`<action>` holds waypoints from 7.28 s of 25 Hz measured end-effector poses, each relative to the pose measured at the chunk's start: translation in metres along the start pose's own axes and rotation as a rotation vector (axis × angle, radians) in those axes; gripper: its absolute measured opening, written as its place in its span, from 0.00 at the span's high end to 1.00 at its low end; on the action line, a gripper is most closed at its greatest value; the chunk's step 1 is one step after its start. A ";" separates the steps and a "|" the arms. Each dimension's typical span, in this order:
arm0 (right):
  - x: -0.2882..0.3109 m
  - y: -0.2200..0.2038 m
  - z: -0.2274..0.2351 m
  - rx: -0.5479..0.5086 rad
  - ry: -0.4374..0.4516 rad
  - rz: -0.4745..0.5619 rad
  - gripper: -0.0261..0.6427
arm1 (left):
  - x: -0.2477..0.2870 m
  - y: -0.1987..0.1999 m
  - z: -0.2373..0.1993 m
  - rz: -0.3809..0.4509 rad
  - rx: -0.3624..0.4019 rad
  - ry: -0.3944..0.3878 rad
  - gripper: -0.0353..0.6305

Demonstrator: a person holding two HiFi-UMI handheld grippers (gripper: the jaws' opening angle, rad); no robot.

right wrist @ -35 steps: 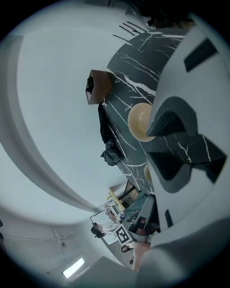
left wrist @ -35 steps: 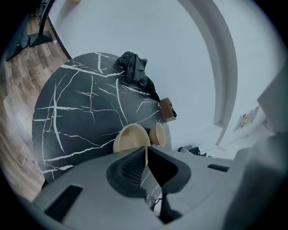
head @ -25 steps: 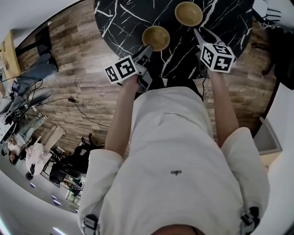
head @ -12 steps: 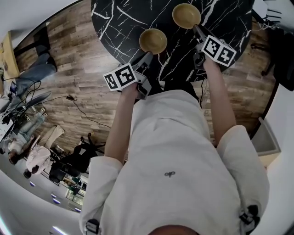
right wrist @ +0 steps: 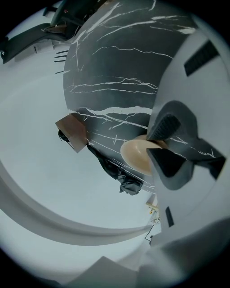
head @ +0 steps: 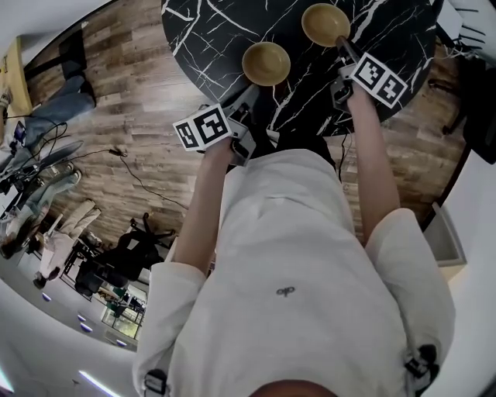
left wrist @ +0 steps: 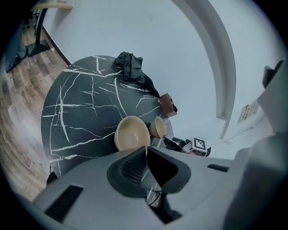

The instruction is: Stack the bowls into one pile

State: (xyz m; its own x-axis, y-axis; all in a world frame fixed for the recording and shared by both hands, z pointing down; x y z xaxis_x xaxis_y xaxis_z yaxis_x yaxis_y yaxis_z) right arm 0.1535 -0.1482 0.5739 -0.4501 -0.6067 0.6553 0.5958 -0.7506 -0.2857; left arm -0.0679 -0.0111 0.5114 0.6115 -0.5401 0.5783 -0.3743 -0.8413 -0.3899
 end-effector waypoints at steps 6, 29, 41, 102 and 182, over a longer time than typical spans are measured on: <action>-0.002 0.004 0.002 0.025 -0.012 0.017 0.94 | -0.003 -0.002 0.000 0.006 -0.006 -0.003 0.93; -0.046 -0.003 -0.059 -0.039 0.110 0.026 0.93 | -0.022 0.010 -0.008 0.035 0.017 -0.043 0.93; -0.058 -0.054 -0.093 -0.104 0.167 -0.069 0.92 | -0.040 0.015 -0.016 0.044 0.031 -0.054 0.93; -0.027 -0.124 -0.080 -0.289 0.109 -0.240 0.95 | -0.055 -0.016 -0.047 0.080 0.002 0.072 0.93; -0.283 -0.231 -0.242 -0.700 0.102 0.468 0.95 | -0.223 0.029 0.107 0.327 1.077 -0.223 0.94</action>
State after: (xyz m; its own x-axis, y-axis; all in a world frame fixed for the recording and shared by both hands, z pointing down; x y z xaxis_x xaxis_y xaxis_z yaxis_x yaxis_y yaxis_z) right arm -0.0177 0.1335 0.2850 -0.3374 -0.8906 0.3050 0.2010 -0.3847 -0.9009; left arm -0.1404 0.0878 0.2940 0.7449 -0.6230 0.2386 0.1872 -0.1481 -0.9711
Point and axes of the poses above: the fingertips, and each gripper's own axes: x forward along the fingers, z to its right, y out of its top, the point moved 1 cm from there along -x, backward along the fingers, and after that the axes turned 13 degrees about x, right-handed, at the moved point
